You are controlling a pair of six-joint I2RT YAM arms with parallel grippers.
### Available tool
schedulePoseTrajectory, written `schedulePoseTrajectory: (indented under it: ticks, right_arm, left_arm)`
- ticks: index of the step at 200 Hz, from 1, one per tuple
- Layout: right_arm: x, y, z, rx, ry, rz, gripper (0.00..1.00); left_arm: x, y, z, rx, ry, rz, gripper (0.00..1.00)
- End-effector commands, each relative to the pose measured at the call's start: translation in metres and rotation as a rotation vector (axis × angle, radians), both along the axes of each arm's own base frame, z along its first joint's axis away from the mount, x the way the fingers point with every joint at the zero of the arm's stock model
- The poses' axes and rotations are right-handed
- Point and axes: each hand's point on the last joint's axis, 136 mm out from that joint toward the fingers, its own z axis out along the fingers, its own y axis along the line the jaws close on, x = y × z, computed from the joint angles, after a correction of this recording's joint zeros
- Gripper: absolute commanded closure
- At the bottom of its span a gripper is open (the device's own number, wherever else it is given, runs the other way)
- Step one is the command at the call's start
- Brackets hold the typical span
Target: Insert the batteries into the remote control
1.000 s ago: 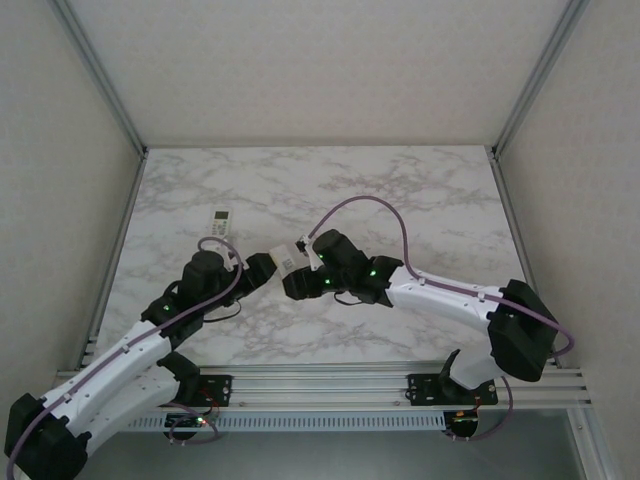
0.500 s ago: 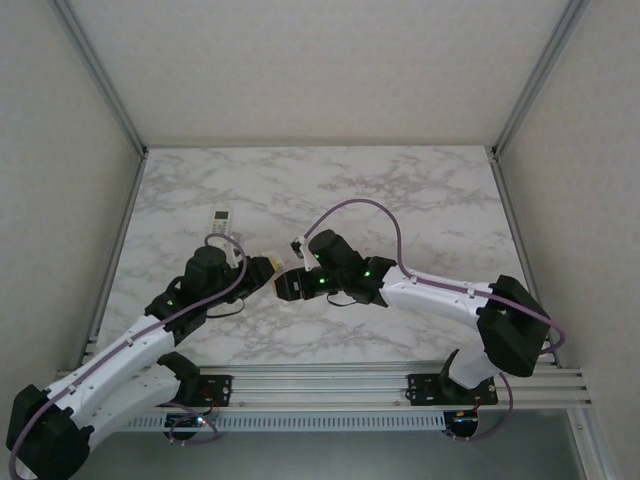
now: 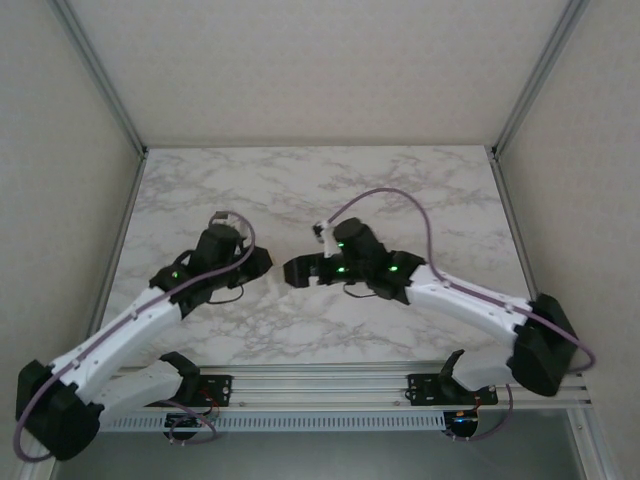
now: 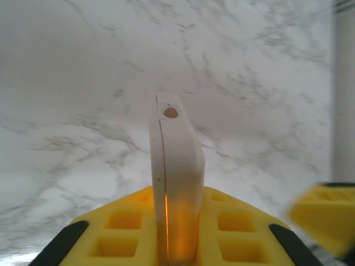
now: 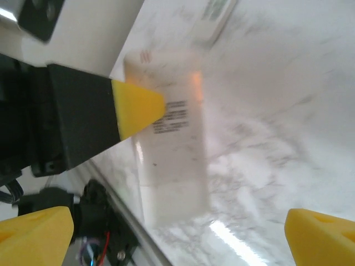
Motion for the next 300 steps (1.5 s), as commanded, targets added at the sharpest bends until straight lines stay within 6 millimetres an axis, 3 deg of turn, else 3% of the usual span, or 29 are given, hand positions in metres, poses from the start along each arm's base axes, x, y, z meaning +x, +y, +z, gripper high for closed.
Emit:
schedulePoseTrajectory:
  ticks: [1,18,31,75,99,136,174,193,217,259,289,300]
  right_arm:
    - [0.028,-0.072,-0.027,-0.173,0.005,-0.265,0.01]
    - [0.041,-0.125,-0.048,-0.29,0.089,-0.431,0.01]
    - [0.042,-0.146,-0.056,-0.331,0.127,-0.479,0.01]
    - [0.035,-0.162,-0.057,-0.312,0.115,-0.507,0.01]
    - [0.031,-0.167,-0.058,-0.309,0.116,-0.513,0.01]
    - [0.026,-0.176,-0.062,-0.308,0.109,-0.536,0.01]
    - [0.027,-0.177,-0.063,-0.319,0.112,-0.534,0.01]
    - [0.028,-0.177,-0.064,-0.318,0.111,-0.538,0.01]
    - [0.029,-0.18,-0.068,-0.331,0.119,-0.55,0.01]
    - [0.038,-0.196,-0.067,-0.328,0.128,-0.597,0.01]
    - [0.061,-0.225,-0.056,-0.327,0.1,-0.681,0.01]
    - [0.075,-0.245,-0.053,-0.341,0.081,-0.75,0.01]
  left_arm:
    - [0.017,0.019,-0.01,0.326,0.075,-0.014,1.0]
    - [0.044,0.027,-0.011,0.575,0.136,-0.003,1.0]
    - [0.064,0.037,-0.012,0.76,0.173,0.024,1.0]
    - [0.137,0.038,-0.012,1.138,0.217,0.083,1.0]
    - [0.164,0.035,-0.033,1.263,0.238,0.041,1.0]
    - [0.181,0.027,-0.071,1.315,0.282,-0.031,1.0]
    - [0.177,0.019,-0.115,1.323,0.363,-0.118,1.0]
    - [0.171,0.013,-0.137,1.322,0.403,-0.158,0.94]
    - [0.174,0.002,-0.148,1.25,0.398,-0.159,0.87]
    - [0.188,-0.017,-0.129,1.135,0.314,-0.136,0.59]
    - [0.199,-0.028,-0.078,1.029,0.198,-0.095,0.48]
    - [0.2,-0.036,-0.05,0.953,0.134,-0.084,0.38]
